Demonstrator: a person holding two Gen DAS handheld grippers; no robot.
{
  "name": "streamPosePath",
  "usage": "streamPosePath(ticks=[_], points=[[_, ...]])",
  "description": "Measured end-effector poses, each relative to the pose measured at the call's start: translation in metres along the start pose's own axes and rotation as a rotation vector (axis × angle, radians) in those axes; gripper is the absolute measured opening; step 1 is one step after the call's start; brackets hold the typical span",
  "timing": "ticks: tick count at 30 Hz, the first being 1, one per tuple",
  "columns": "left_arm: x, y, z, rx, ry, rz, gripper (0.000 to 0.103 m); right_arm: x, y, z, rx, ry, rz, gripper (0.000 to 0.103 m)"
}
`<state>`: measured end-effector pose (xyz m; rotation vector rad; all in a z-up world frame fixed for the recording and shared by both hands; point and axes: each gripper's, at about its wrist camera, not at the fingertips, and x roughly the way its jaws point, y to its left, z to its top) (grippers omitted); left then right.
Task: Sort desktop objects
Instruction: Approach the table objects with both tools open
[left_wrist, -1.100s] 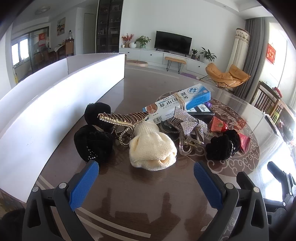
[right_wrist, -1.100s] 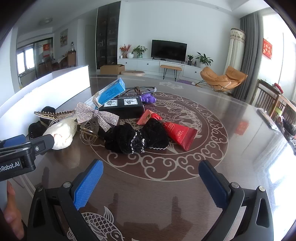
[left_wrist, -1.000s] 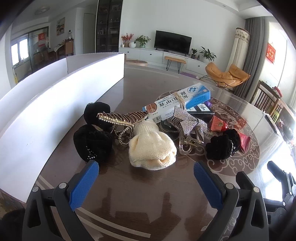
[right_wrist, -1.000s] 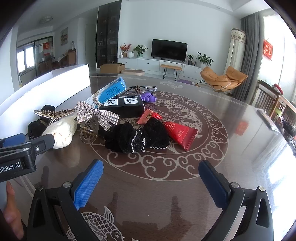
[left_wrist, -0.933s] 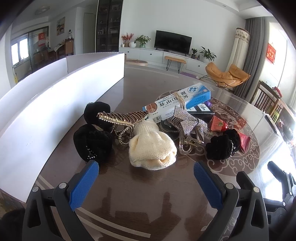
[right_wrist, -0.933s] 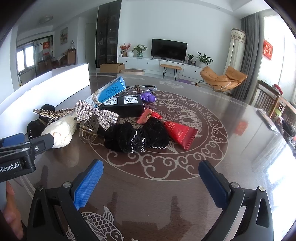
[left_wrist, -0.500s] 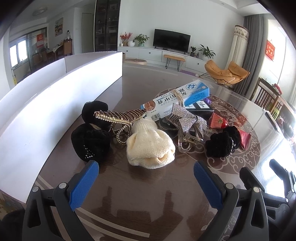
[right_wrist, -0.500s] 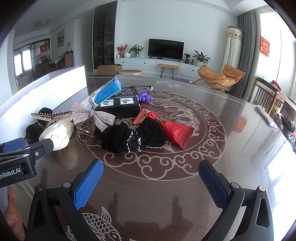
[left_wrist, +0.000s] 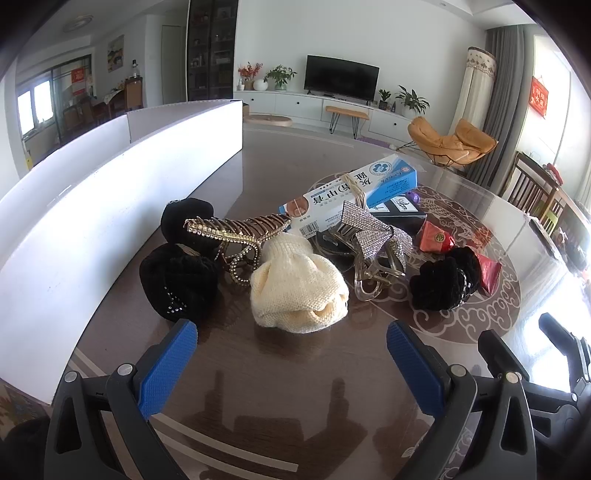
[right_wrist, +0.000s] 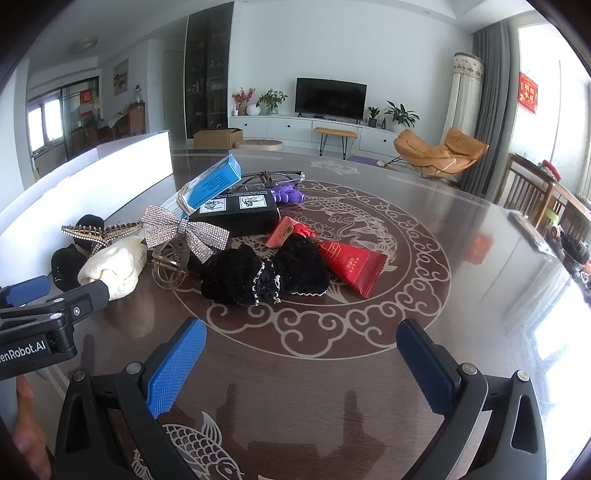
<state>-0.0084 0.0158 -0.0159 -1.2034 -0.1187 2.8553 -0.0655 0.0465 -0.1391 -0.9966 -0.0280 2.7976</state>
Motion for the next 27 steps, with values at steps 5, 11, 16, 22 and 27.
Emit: streamPosePath(ticks=[5,11,16,22,27], points=[[-0.0001,0.0001,0.0001,0.0,0.0,0.0,0.103,0.0001,0.0,-0.0001,0.0,0.001,-0.001,0.103],[-0.0004,0.0001,0.0002,0.0,0.0,0.0,0.103,0.0003,0.0001,0.0,-0.001,0.002,-0.001,0.103],[-0.0004,-0.0001,0.0002,0.001,0.001,-0.001,0.103,0.0005,0.0011,-0.0004,-0.004,0.002,-0.003,0.103],[0.0008,-0.0006,-0.0013,0.002,0.001,-0.002,0.103,0.0007,0.0005,-0.0006,-0.007,0.003,-0.002,0.103],[0.0013,-0.0012,-0.0023,0.003,0.003,-0.004,0.103,0.0008,0.0006,-0.0006,-0.007,0.003,-0.003,0.103]])
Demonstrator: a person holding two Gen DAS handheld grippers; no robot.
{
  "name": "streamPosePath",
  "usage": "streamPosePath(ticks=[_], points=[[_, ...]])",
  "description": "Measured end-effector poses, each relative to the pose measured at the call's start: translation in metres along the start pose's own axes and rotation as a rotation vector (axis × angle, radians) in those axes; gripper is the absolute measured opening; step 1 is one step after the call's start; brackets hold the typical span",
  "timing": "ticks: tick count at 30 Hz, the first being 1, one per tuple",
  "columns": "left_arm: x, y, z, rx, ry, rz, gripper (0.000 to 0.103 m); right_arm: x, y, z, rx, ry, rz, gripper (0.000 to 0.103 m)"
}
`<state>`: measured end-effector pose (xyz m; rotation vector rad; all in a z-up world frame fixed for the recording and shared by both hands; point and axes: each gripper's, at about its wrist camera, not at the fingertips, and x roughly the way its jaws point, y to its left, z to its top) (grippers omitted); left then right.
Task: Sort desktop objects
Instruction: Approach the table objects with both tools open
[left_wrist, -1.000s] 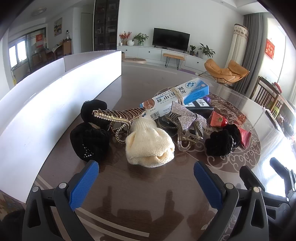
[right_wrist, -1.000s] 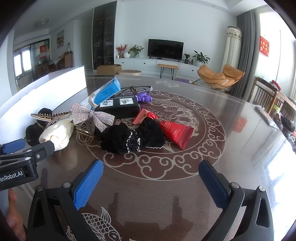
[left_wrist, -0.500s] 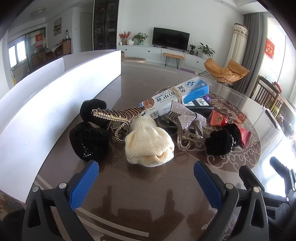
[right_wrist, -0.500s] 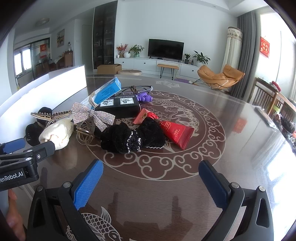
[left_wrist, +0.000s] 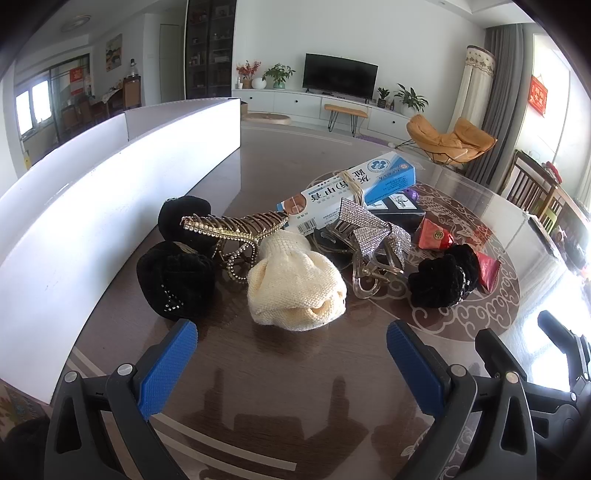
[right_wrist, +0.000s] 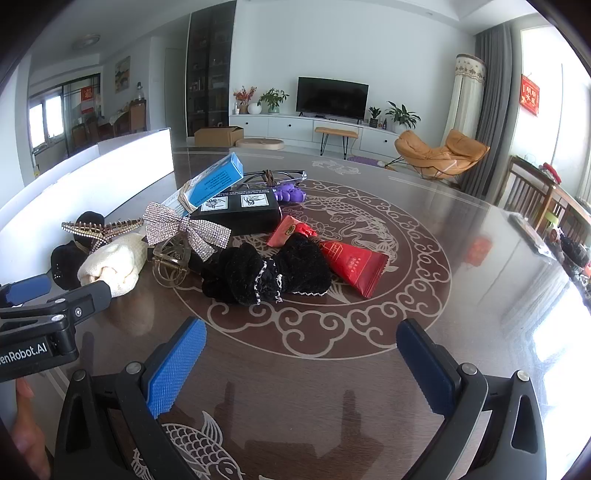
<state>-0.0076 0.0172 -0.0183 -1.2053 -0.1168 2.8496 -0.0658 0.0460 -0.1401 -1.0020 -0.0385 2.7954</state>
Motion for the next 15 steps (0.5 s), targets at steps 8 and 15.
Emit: streamPosePath(ticks=[8,15], points=[[-0.0002,-0.0006,-0.0016,0.002,0.002,-0.002,0.103,0.0,0.0001,-0.0001,0.0,0.001,0.0,0.103],[0.0001,-0.002,-0.0031,0.005,0.004,-0.003,0.103,0.0,0.0007,0.0,-0.001,0.001,-0.001,0.103]])
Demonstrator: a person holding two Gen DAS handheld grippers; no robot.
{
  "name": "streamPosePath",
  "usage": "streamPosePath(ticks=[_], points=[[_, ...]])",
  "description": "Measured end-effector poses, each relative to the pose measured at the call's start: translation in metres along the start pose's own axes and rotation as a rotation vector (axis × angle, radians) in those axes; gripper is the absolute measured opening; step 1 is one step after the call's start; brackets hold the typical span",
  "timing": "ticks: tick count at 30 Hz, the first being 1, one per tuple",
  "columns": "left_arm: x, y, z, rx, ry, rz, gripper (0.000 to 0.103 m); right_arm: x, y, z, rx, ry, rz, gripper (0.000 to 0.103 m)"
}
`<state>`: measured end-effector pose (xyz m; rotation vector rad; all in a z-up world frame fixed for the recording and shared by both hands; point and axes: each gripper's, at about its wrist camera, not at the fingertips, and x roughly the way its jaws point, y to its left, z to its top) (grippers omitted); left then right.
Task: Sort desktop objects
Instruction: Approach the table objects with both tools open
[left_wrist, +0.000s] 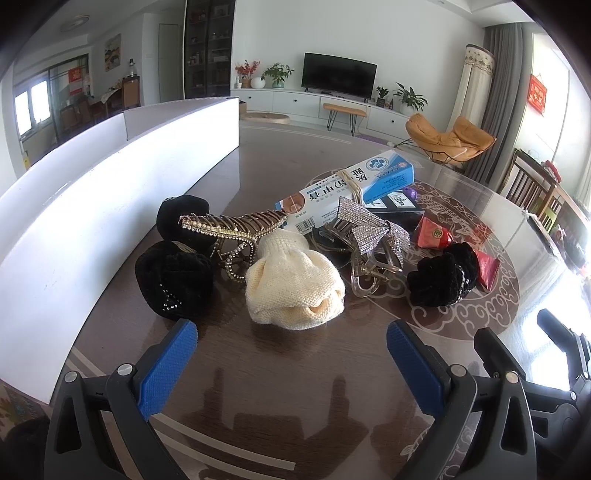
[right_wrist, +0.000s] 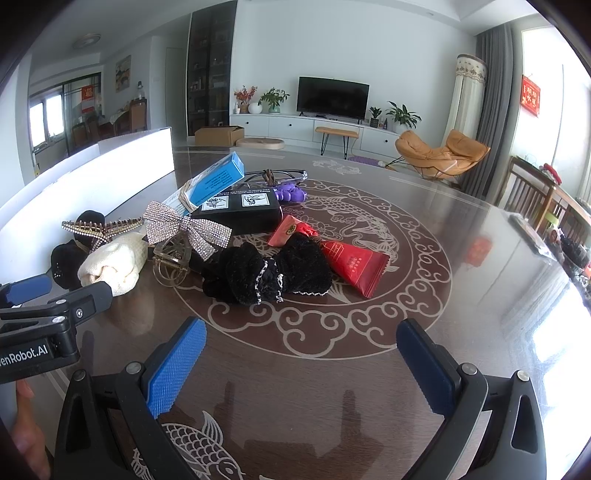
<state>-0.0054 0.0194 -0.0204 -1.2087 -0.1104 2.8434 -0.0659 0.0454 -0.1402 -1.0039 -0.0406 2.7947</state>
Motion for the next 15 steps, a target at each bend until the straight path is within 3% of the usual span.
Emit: streamPosePath(ticks=[15], points=[[0.0008,0.0024,0.0005,0.004,0.017,0.005,0.103,0.001,-0.0002,-0.0001,0.001,0.005,0.002,0.103]])
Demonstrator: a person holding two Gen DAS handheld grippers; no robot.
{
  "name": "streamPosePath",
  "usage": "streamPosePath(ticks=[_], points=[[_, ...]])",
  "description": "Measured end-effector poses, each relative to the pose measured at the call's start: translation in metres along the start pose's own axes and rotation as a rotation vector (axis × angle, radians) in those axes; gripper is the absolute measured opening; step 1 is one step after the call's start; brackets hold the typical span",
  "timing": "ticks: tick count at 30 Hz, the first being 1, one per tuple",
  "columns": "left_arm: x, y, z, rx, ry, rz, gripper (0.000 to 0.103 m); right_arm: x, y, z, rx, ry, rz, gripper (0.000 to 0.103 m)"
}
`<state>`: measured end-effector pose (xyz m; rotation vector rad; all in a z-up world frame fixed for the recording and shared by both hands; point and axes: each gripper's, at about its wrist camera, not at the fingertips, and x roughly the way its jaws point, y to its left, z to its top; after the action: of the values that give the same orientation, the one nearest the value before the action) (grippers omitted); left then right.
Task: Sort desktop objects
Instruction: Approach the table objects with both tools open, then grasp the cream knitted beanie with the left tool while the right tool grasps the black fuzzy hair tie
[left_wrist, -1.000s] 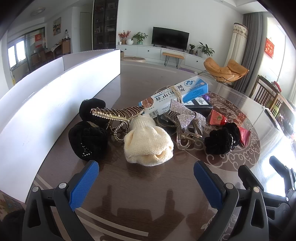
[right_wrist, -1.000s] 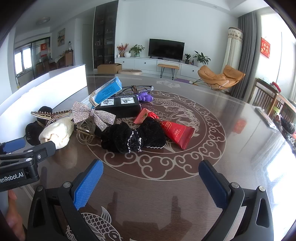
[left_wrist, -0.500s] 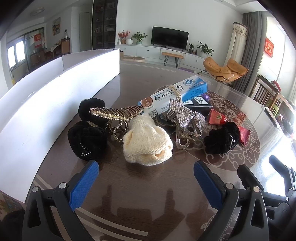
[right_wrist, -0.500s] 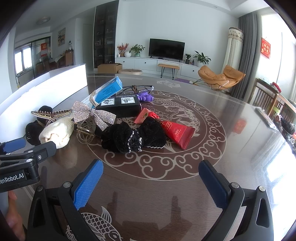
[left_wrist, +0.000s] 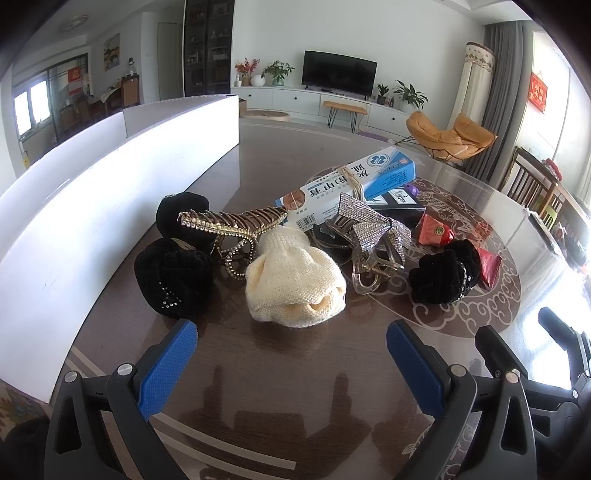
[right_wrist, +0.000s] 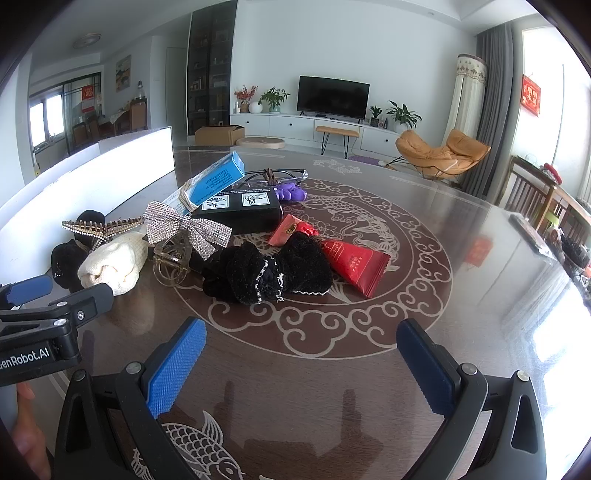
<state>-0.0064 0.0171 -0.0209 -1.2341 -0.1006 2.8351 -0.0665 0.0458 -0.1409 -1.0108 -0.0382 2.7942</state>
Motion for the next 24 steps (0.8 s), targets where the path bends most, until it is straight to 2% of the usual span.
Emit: streamPosePath(ticks=[12,16,19,24], points=[[0.007,0.02,0.001,-0.082,0.063,-0.002,0.103,0.009,-0.008,-0.001,0.046,0.037,0.028,0.103],[0.007,0.019,0.0,-0.072,0.066,0.015,0.103,0.022,-0.012,-0.001,0.065,0.098,0.079,0.103],[0.006,0.029,0.001,-0.118,0.07,0.014,0.103,0.031,-0.01,0.003,0.074,0.124,0.145,0.103],[0.007,0.048,-0.001,-0.204,0.081,0.008,0.103,0.044,-0.006,0.039,0.147,0.097,0.212,0.103]])
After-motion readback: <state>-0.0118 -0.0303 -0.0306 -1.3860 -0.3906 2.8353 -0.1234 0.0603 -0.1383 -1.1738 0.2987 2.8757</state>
